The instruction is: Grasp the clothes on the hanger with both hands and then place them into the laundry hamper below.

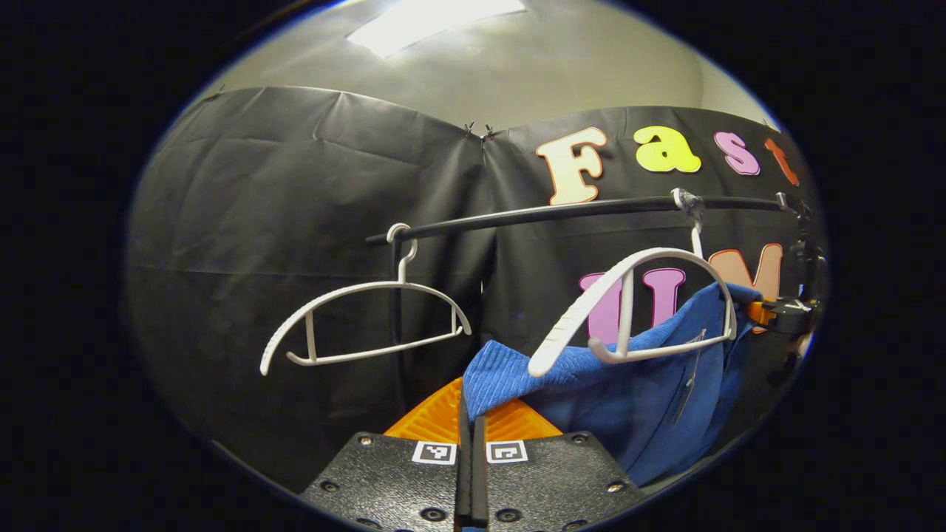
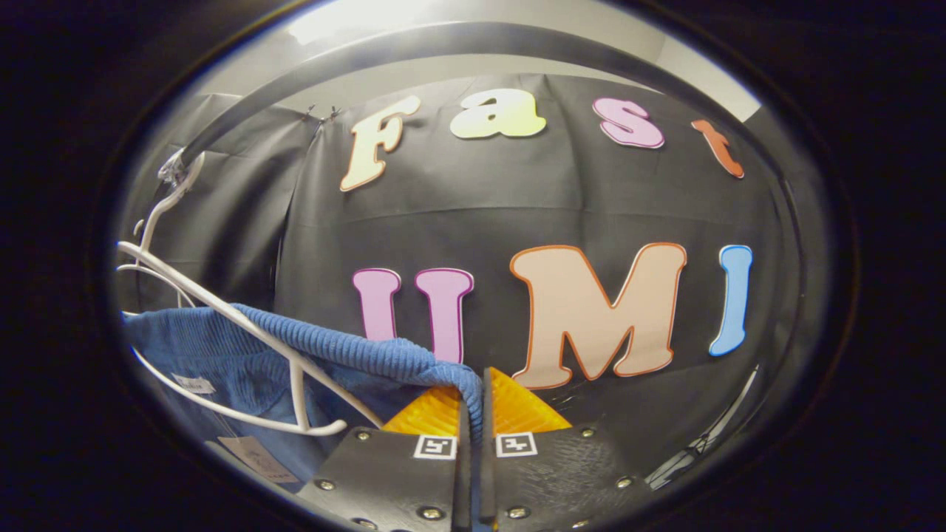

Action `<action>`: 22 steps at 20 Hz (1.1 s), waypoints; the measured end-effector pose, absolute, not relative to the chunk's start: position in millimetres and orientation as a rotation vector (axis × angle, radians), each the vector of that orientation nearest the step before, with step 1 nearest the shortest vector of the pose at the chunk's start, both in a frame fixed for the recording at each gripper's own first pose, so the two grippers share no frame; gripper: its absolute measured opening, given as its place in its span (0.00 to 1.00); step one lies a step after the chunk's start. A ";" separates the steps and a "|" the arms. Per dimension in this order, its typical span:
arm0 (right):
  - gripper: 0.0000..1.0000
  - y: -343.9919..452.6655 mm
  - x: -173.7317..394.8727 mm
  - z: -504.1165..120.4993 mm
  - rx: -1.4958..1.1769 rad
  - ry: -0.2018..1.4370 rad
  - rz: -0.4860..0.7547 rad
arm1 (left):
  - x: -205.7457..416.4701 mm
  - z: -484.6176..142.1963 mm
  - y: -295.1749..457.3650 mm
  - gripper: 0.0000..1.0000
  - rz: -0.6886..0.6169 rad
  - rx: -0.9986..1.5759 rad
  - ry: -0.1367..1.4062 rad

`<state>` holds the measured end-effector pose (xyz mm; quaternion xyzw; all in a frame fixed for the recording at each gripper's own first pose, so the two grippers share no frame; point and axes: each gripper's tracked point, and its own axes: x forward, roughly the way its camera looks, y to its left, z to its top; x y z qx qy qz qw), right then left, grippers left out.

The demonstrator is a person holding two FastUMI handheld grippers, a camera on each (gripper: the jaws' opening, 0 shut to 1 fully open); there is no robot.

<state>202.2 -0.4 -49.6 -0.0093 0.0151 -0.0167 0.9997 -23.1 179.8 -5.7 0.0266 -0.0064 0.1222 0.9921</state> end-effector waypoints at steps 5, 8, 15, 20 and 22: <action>0.05 -6.8 200.4 -59.3 -0.015 0.052 -0.057 | -26.7 -16.6 171.7 0.01 0.234 0.059 0.008; 0.05 -13.8 198.9 -76.0 0.011 0.105 -0.058 | -29.1 -24.2 163.0 0.01 0.216 0.048 0.023; 0.05 -30.6 183.8 -93.4 0.017 0.129 -0.086 | -30.3 -37.3 148.2 0.01 0.188 0.048 0.051; 0.05 -38.1 173.8 -99.1 0.033 0.149 -0.089 | -32.9 -45.9 144.7 0.01 0.176 0.045 0.071; 0.05 -42.3 169.3 -104.6 0.031 0.160 -0.098 | -34.2 -50.3 141.5 0.01 0.167 0.051 0.082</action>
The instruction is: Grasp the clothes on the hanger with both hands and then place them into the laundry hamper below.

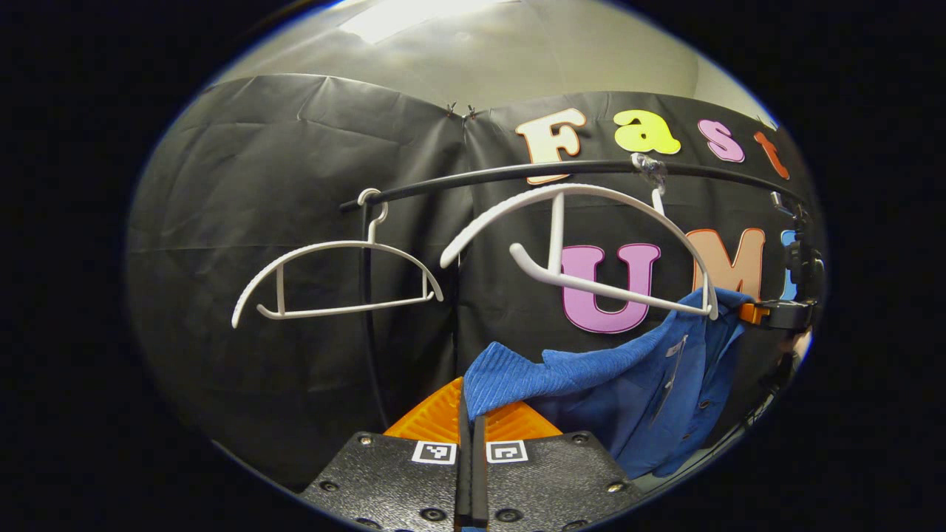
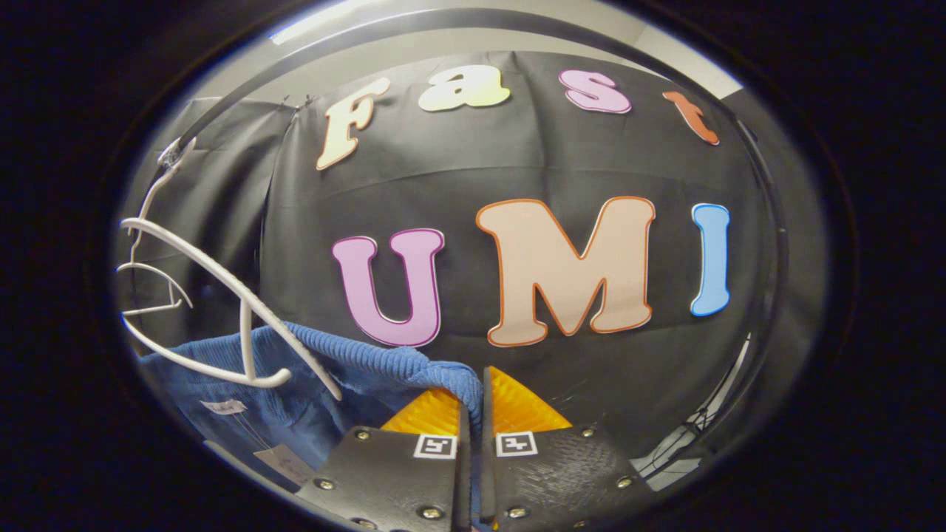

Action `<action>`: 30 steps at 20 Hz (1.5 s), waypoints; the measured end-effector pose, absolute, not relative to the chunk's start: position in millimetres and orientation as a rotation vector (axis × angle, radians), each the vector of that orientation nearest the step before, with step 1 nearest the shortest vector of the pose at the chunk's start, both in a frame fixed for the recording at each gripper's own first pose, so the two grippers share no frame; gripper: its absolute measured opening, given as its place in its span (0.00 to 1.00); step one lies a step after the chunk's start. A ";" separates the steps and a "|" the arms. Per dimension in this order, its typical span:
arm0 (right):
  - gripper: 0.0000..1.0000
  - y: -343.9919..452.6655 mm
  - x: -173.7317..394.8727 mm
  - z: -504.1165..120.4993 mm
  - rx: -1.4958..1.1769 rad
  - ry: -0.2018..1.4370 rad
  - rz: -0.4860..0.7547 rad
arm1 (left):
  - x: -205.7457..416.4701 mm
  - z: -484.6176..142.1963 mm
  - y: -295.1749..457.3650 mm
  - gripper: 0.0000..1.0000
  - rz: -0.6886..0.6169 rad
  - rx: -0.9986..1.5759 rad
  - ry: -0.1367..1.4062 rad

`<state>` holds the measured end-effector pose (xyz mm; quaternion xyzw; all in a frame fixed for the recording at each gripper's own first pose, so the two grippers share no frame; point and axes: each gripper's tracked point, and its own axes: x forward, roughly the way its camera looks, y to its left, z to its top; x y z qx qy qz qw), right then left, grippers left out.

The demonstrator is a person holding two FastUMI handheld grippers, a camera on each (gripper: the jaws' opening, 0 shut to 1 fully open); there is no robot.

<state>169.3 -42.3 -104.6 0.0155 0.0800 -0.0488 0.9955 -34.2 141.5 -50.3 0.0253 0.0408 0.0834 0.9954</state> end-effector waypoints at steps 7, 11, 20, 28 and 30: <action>0.05 -53.0 158.8 -125.6 0.040 0.213 -0.101 | -32.6 -61.5 126.1 0.01 0.124 0.066 0.112; 0.05 -64.1 148.6 -140.4 0.042 0.237 -0.129 | -28.1 -67.8 121.0 0.01 0.109 0.062 0.123; 0.05 -34.9 137.4 -153.4 0.041 0.267 -0.052 | -15.4 -84.0 97.4 0.02 0.054 0.055 0.152; 0.05 30.6 122.2 -124.3 0.079 0.238 0.121 | 6.1 -84.4 33.5 0.00 -0.087 0.049 0.140; 0.02 46.3 116.2 -126.1 0.093 0.243 0.158 | 9.6 -86.3 19.2 0.00 -0.120 0.030 0.141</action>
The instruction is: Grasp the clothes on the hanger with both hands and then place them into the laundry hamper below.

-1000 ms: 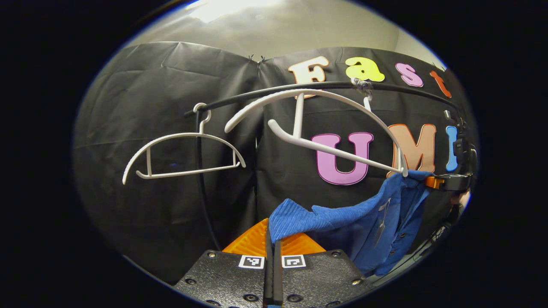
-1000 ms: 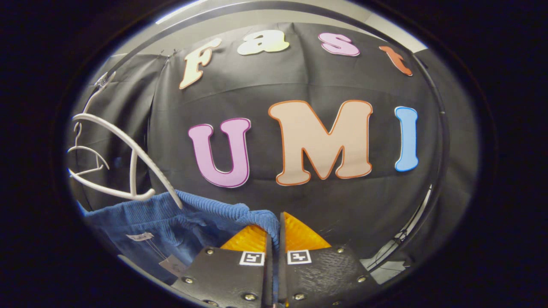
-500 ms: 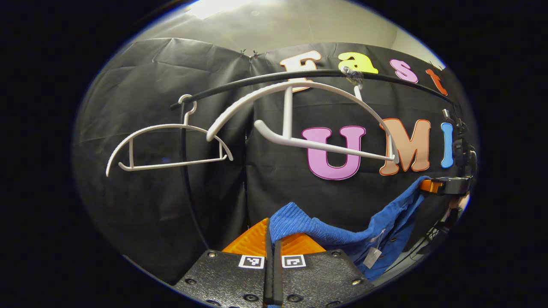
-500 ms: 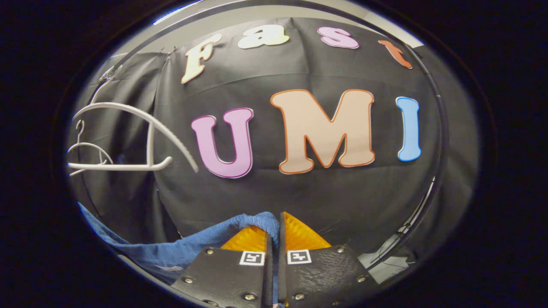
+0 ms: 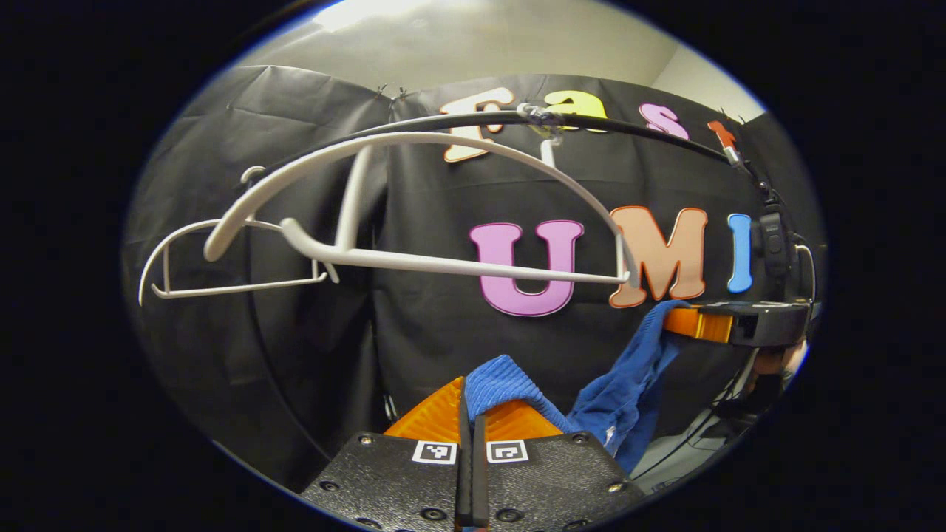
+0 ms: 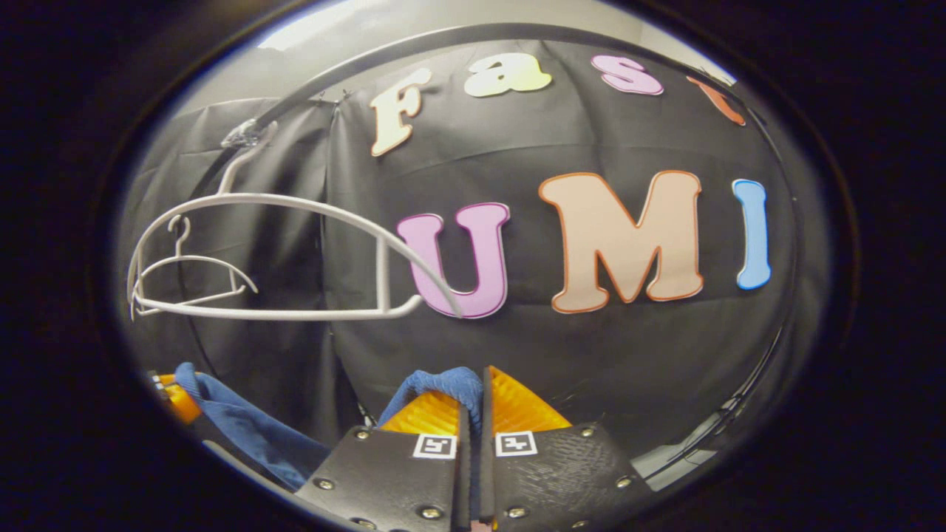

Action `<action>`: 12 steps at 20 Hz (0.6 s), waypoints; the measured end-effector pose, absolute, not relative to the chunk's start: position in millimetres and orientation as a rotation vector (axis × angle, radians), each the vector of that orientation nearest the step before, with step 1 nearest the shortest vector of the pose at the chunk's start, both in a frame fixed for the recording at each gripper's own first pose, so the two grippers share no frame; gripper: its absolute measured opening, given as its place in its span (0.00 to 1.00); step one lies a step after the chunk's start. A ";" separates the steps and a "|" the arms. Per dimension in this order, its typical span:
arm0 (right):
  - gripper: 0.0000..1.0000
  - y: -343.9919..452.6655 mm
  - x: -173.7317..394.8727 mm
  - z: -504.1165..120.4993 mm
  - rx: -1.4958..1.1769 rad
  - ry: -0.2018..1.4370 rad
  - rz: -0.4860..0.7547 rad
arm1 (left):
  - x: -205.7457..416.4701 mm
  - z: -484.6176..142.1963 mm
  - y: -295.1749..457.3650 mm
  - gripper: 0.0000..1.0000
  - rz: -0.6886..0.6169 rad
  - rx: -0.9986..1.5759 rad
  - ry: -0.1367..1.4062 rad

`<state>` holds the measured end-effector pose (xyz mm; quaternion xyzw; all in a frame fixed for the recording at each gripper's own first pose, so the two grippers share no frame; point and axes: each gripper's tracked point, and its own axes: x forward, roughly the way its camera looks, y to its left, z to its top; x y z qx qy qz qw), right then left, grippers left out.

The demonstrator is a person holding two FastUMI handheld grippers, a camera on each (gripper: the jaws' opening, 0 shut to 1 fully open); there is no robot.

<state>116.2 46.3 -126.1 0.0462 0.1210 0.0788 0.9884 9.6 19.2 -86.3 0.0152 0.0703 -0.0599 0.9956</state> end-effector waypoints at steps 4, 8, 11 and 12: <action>0.05 74.3 109.2 -141.4 0.090 0.280 0.223 | 22.1 -96.2 -11.0 0.00 -0.189 -0.007 0.161; 0.05 91.3 97.9 -170.2 0.079 0.341 0.270 | 30.7 -116.3 -31.4 0.00 -0.243 -0.007 0.197; 0.05 92.6 91.2 -202.6 0.071 0.405 0.279 | 28.7 -146.3 -37.1 0.01 -0.264 -0.003 0.254; 0.05 92.1 87.4 -214.8 0.073 0.431 0.280 | 27.0 -158.0 -38.0 0.01 -0.266 -0.008 0.279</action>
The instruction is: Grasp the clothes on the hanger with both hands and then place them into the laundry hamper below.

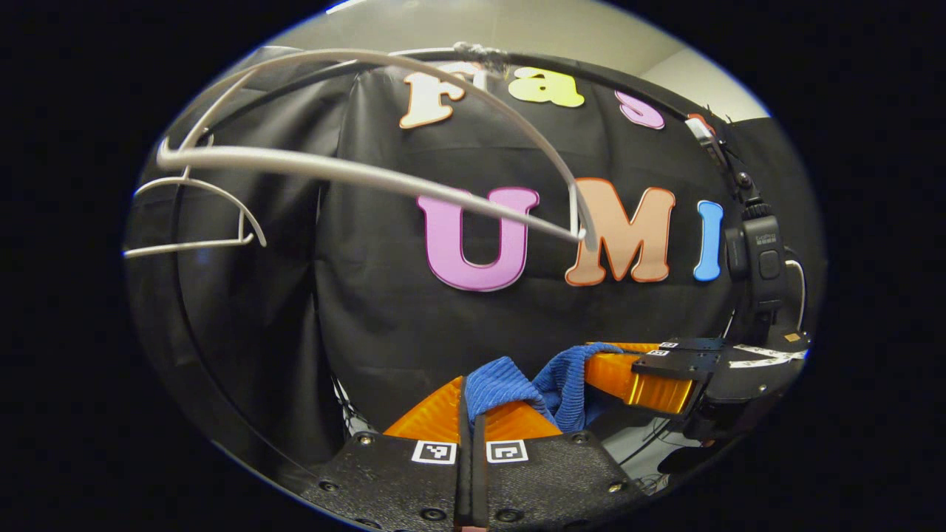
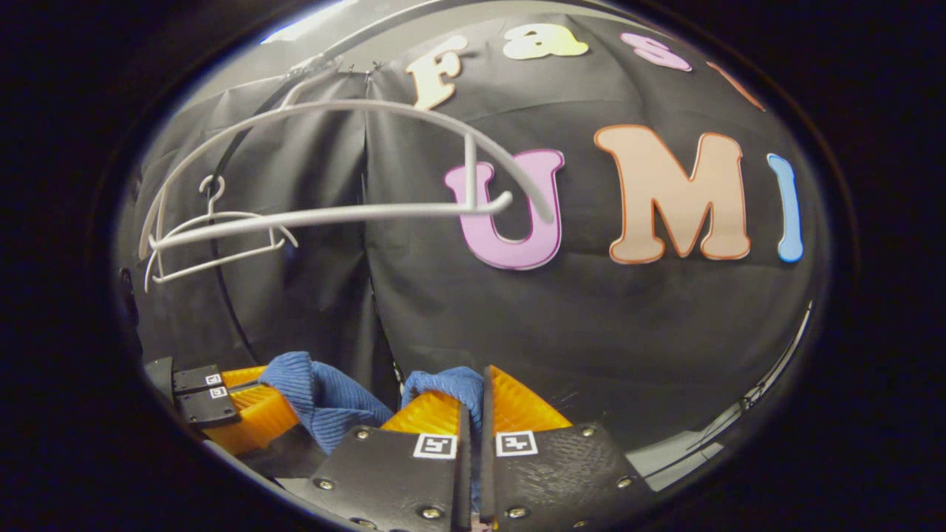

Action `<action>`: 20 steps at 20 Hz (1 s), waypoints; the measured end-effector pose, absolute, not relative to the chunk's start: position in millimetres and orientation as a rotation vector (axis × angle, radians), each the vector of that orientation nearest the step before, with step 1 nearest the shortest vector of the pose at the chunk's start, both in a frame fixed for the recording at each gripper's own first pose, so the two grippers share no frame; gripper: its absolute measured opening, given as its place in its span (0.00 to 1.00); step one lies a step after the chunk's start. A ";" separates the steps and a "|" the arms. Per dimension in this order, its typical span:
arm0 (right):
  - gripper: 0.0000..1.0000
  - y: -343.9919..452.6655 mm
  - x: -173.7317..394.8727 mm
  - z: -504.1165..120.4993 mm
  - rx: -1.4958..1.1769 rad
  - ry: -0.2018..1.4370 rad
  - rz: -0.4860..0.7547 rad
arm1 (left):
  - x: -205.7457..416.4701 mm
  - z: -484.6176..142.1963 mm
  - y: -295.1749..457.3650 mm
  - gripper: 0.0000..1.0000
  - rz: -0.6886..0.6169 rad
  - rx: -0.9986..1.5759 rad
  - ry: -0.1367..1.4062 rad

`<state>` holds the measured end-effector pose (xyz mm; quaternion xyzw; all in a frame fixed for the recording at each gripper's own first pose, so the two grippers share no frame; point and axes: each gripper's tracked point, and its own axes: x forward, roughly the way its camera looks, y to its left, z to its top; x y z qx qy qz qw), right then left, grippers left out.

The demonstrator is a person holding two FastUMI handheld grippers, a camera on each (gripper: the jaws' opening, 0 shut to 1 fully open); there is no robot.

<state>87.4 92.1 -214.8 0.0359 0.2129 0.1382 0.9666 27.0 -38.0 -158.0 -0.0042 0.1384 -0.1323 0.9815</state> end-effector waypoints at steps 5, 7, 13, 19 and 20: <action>0.05 83.6 69.7 -270.7 0.069 0.559 0.266 | 15.9 -214.0 -29.6 0.01 -0.252 0.004 0.401; 0.05 79.1 66.3 -286.7 0.045 0.592 0.259 | 11.2 -235.2 -23.4 0.01 -0.245 0.010 0.445; 0.05 72.1 48.3 -336.8 0.008 0.713 0.241 | -3.6 -284.0 -17.3 0.01 -0.237 0.051 0.559; 0.06 60.3 27.7 -384.2 -0.028 0.837 0.226 | -20.5 -326.6 -13.9 0.01 -0.234 0.049 0.690; 0.06 58.9 23.4 -391.8 -0.023 0.861 0.222 | -22.4 -332.1 -14.6 0.01 -0.234 0.046 0.706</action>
